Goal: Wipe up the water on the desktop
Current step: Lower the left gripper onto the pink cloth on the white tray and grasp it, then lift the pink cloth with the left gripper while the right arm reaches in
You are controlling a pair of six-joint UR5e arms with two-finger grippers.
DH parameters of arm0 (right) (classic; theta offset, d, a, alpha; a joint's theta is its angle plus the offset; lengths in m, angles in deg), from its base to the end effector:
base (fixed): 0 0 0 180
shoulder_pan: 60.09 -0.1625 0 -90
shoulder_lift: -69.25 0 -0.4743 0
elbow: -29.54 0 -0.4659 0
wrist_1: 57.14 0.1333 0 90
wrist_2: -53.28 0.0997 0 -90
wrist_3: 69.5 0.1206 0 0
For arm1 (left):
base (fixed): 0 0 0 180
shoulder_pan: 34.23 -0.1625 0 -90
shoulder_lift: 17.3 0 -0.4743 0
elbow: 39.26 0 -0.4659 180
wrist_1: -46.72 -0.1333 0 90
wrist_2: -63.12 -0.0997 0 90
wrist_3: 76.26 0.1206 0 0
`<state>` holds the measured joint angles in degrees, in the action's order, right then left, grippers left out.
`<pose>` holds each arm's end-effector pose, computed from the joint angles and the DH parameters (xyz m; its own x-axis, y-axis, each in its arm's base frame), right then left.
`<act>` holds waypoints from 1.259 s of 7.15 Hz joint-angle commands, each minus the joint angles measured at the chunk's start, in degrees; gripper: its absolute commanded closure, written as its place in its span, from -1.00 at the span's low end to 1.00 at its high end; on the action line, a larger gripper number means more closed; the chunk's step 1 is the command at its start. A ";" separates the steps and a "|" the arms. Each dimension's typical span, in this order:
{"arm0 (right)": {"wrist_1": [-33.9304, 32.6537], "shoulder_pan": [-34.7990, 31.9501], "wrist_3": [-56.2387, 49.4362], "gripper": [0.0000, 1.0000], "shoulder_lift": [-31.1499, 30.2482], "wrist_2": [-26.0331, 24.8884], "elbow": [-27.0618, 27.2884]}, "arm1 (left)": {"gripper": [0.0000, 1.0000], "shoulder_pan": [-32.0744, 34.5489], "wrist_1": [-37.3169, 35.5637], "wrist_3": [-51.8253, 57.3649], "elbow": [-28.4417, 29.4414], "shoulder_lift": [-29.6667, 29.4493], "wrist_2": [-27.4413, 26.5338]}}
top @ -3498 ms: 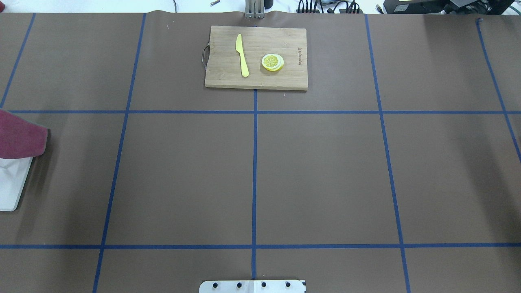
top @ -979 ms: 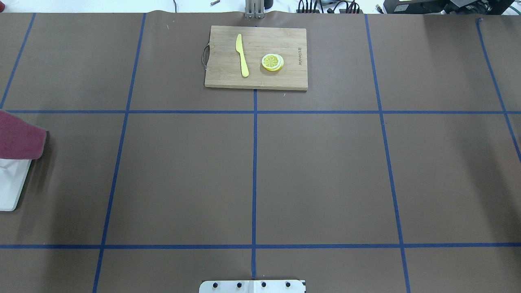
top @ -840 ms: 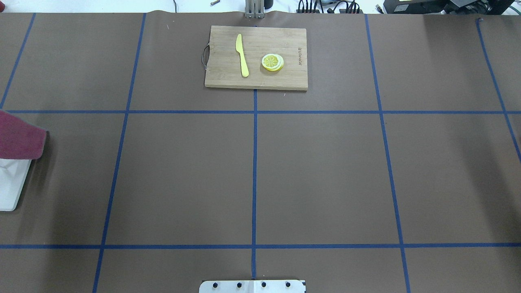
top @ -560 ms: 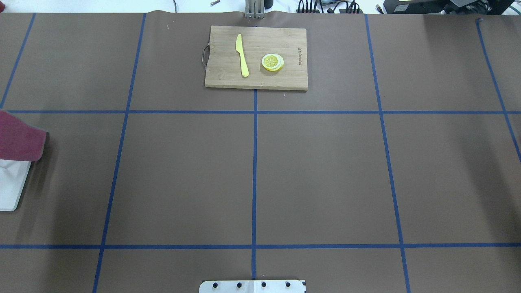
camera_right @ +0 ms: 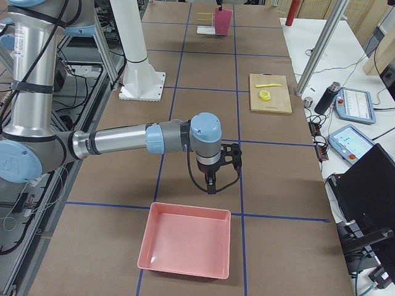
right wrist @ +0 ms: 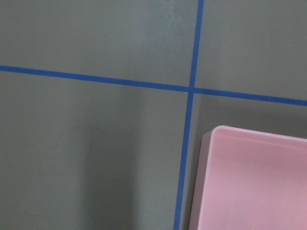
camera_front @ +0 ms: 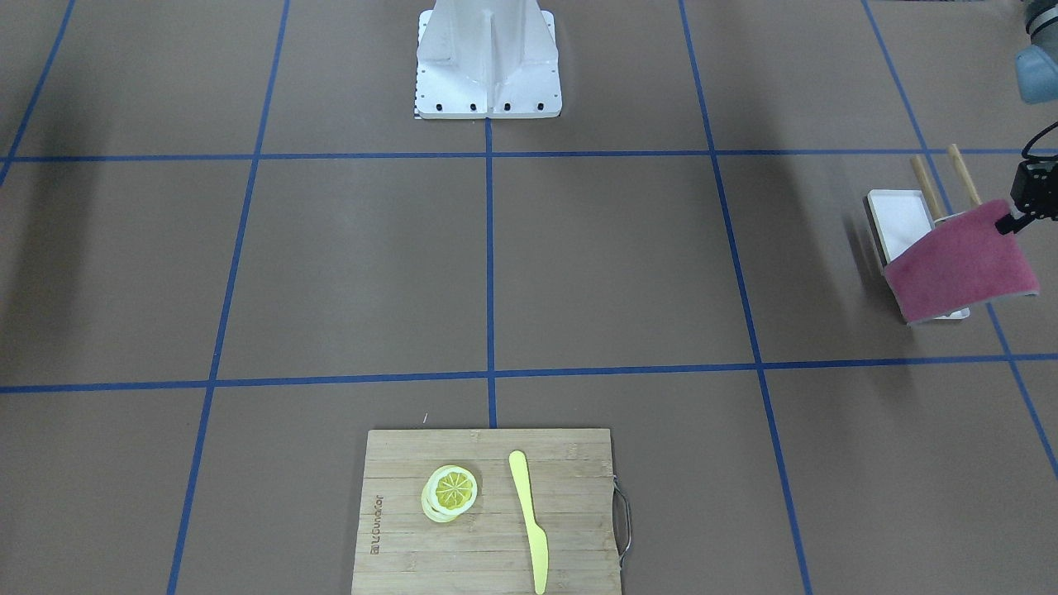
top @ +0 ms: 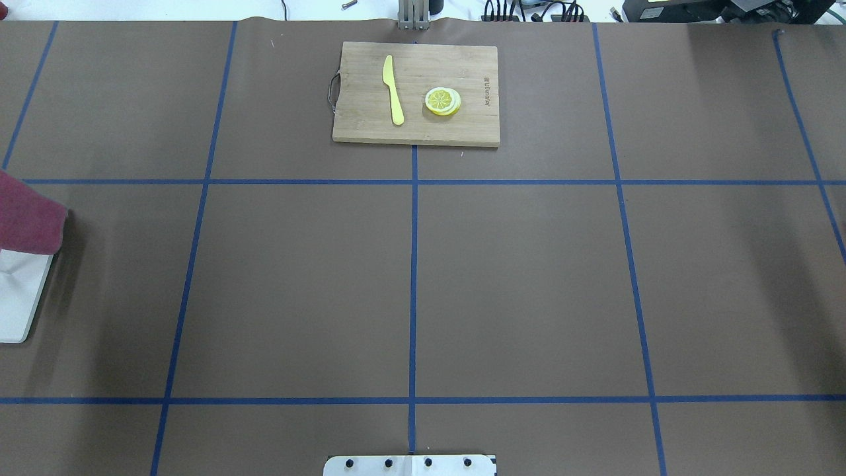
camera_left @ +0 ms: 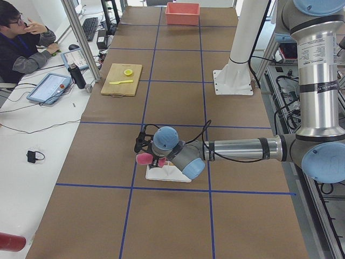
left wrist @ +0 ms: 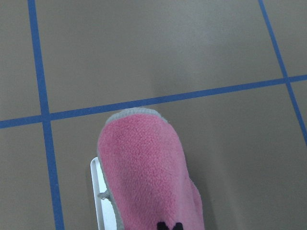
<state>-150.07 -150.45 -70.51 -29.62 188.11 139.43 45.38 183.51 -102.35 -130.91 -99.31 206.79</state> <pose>0.0514 -0.4946 0.6127 0.7098 -0.1122 0.6954 0.0063 0.9882 0.1530 0.0581 -0.5173 0.6733 0.4990 0.2285 -0.8359 0.0916 0.9453 0.3131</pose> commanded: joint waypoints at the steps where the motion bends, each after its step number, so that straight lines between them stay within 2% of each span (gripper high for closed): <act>1: -0.14 0.00 -0.03 -1.00 1.31 0.52 1.02 | 1.00 0.37 -0.03 -0.36 -0.11 -1.48 0.03; 3: -0.23 1.23 0.66 -1.00 2.02 0.43 1.74 | 1.00 0.37 -0.12 -1.06 -1.33 -2.54 -0.06; 5: 2.84 1.14 1.97 -0.99 1.14 0.96 2.53 | 1.00 0.28 -0.64 -5.45 -1.25 -6.83 -0.32; 7: 4.59 2.54 7.75 -0.99 2.02 6.12 2.87 | 1.00 0.28 -3.02 -12.79 -2.12 -11.75 -0.32; 9: 16.75 9.27 25.95 -0.99 2.11 5.63 2.88 | 1.00 -0.60 -2.93 -20.90 -2.48 -16.14 -0.32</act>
<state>-140.61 -145.38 -55.55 -27.64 193.75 142.30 45.29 180.65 -118.76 -133.16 -112.86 206.47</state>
